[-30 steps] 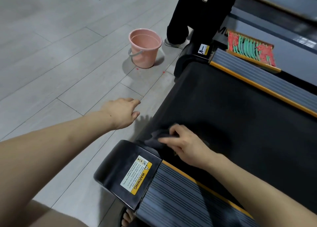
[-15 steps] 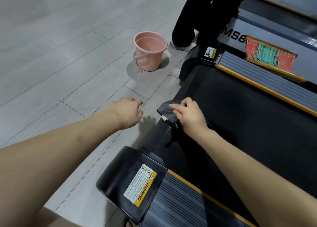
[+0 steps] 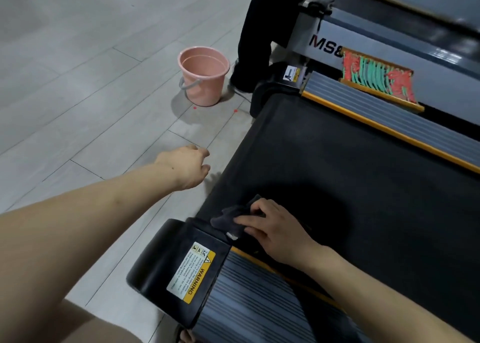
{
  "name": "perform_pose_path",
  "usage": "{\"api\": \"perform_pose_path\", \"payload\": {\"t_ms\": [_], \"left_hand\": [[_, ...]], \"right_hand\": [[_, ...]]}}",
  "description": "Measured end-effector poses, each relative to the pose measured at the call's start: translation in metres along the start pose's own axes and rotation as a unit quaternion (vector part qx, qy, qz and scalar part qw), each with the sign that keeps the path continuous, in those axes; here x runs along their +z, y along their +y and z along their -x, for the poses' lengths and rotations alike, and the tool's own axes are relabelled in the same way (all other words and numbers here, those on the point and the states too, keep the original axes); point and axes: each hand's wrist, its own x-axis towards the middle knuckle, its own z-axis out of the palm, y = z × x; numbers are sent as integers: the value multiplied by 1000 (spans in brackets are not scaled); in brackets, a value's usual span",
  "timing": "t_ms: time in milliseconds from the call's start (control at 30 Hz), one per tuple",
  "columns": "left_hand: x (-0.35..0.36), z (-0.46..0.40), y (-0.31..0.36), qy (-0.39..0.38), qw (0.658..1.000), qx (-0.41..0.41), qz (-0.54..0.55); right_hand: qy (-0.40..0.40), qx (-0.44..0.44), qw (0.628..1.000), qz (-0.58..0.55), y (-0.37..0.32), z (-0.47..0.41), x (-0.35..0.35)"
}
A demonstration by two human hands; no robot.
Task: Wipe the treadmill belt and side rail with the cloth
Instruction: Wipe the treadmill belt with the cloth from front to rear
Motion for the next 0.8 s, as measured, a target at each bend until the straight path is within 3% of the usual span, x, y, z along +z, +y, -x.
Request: {"api": "perform_pose_path", "payload": {"t_ms": [333, 600, 700, 800], "left_hand": [[10, 43, 88, 32, 992, 118, -17], [10, 114, 126, 53, 980, 188, -47], [12, 144, 144, 56, 981, 160, 99], [28, 182, 184, 90, 939, 144, 299]], "right_hand": [[-17, 90, 995, -48, 26, 89, -32], [159, 189, 959, -140, -9, 179, -100], [206, 205, 942, -167, -23, 211, -108], [276, 177, 936, -132, -38, 230, -107]]}}
